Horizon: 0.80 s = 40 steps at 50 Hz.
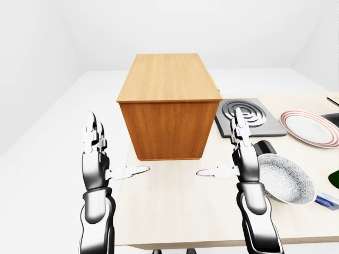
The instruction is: Put the bowl on the top of the cabinet.
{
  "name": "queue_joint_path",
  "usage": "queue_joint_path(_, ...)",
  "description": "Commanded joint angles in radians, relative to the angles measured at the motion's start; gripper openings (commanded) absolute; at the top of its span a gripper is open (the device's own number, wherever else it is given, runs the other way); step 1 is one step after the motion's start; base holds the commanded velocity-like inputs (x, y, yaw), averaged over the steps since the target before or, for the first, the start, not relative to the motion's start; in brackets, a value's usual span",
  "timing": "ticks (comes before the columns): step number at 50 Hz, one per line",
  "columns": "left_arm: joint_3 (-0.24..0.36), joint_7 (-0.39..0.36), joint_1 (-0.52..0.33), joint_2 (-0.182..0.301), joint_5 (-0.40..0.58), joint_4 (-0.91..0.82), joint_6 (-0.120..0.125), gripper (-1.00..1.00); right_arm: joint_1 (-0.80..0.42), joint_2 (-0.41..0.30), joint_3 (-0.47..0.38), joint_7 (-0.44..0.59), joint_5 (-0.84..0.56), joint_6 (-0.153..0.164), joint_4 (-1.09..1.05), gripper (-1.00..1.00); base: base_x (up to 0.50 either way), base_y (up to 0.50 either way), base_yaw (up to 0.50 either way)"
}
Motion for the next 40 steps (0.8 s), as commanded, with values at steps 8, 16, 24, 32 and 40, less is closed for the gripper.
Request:
queue_joint_path(8, -0.001, -0.002, 0.003, 0.0, 0.006, -0.004, 0.0, 1.0, 0.002, 0.0, 0.001, -0.001, -0.001, 0.0, 0.007, 1.0, 0.0, 0.0, 0.0)
queue_joint_path(16, 0.0, -0.003, 0.003, -0.001, -0.005, -0.002, 0.0, 1.0, 0.001, -0.001, -0.005, -0.003, -0.007, 0.0, -0.007, 1.0, 0.0, 0.0, 0.0)
queue_joint_path(24, 0.002, 0.0, 0.001, 0.0, -0.007, 0.011, 0.0, 1.0, -0.014, -0.005, -0.047, -0.037, -0.061, 0.0, -0.039, 1.0, 0.0, 0.0, 0.0)
queue_joint_path(32, -0.001, 0.003, -0.001, 0.0, -0.005, 0.016, 0.0, 1.0, -0.037, -0.016, -0.083, -0.015, -0.048, 0.0, -0.065, 1.0, 0.0, 0.0, 0.0)
queue_joint_path(40, 0.002, 0.009, -0.006, 0.001, -0.002, 0.016, 0.0, 1.0, -0.108, -0.053, -0.194, 0.024, 0.028, 0.175, -0.148, 1.0, 0.0, 0.0, 0.0)
